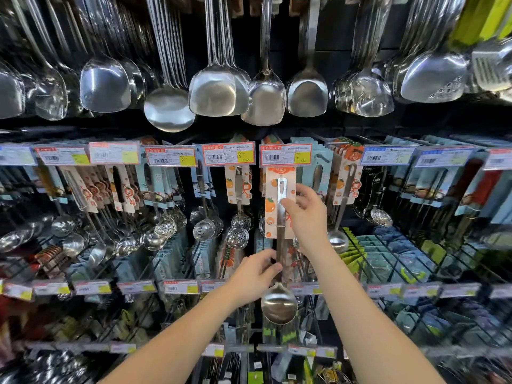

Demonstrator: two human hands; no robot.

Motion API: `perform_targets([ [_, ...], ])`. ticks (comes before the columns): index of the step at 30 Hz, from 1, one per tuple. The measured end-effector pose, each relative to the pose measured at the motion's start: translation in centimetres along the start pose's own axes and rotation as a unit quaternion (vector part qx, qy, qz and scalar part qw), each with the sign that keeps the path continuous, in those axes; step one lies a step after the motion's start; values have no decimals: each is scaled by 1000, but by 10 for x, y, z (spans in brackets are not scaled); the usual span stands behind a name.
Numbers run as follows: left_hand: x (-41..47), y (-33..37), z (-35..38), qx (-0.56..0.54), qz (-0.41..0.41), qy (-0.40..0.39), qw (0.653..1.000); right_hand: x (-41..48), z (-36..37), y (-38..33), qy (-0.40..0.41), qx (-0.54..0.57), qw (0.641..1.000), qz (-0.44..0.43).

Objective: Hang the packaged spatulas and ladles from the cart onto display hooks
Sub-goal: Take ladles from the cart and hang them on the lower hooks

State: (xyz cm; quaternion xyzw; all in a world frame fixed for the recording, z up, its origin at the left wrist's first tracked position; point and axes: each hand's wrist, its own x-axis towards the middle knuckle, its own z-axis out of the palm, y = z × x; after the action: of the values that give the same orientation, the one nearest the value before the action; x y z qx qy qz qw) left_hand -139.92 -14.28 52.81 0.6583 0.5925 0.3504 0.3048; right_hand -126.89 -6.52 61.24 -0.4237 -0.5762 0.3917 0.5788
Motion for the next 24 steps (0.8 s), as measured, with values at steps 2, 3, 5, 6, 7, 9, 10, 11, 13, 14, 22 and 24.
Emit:
perform_targets([
  [2,4,-1,0,-5,-3,5,1000,6,0,1,-1,-5,1000,3],
  [3,6,0,0,-7,-4,8,1000,10,1,1,-2,-13,1000,3],
  [5,12,2,0,-8,-11,10,1000,20,5,4,-2,-33,999,5],
  [6,16,4,0,-6,-16,9,1000,25,7,6,-3,-43,999,7],
  [7,21,3,0,-5,-16,11,1000,31,10,9,-2,-53,999,13],
  [9,32,1,-1,3,-34,14,999,41,14,13,-1,-75,997,15],
  [10,38,1,-2,6,-48,9,999,46,17,16,0,-89,996,12],
  [11,44,2,-3,1,-61,-1,998,51,19,17,1,-102,995,10],
  [13,55,7,-6,-13,-84,-18,996,62,23,20,1,-127,992,17],
  [14,61,10,-7,-17,-97,-21,995,68,26,21,4,-140,990,21],
  [22,86,15,-8,-14,-134,-46,990,94,30,41,12,-213,974,75],
  [24,86,14,-7,17,-115,-39,992,94,28,48,-5,-212,972,104],
])
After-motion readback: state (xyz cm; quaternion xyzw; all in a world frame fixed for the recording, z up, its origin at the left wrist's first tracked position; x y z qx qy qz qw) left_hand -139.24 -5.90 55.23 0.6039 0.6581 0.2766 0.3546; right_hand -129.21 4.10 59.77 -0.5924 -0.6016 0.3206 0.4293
